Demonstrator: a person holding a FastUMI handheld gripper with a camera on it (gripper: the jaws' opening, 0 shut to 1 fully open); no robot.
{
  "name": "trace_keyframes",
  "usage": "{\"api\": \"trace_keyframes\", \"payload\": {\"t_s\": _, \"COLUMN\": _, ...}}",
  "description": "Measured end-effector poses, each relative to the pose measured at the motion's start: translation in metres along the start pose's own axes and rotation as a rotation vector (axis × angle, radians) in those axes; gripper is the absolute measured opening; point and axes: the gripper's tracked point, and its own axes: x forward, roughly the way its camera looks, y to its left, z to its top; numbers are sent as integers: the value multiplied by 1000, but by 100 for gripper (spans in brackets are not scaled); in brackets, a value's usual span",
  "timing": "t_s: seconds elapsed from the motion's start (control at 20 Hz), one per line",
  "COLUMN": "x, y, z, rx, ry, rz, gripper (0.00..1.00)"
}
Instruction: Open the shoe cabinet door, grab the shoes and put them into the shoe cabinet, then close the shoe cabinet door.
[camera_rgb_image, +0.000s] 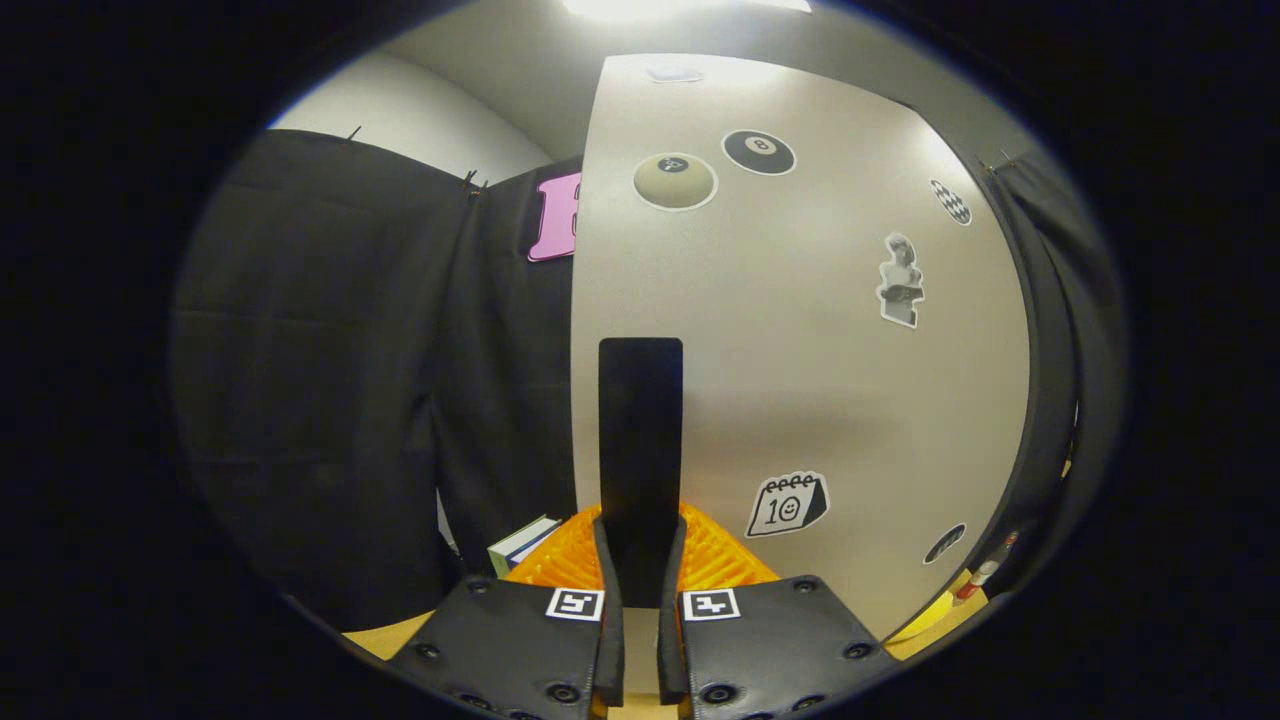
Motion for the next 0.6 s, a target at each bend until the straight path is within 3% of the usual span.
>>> {"api": "trace_keyframes", "payload": {"t_s": 0.6, "x": -38, "y": -31, "z": -1, "rx": -9, "ry": 29, "rz": 56, "gripper": 15}}
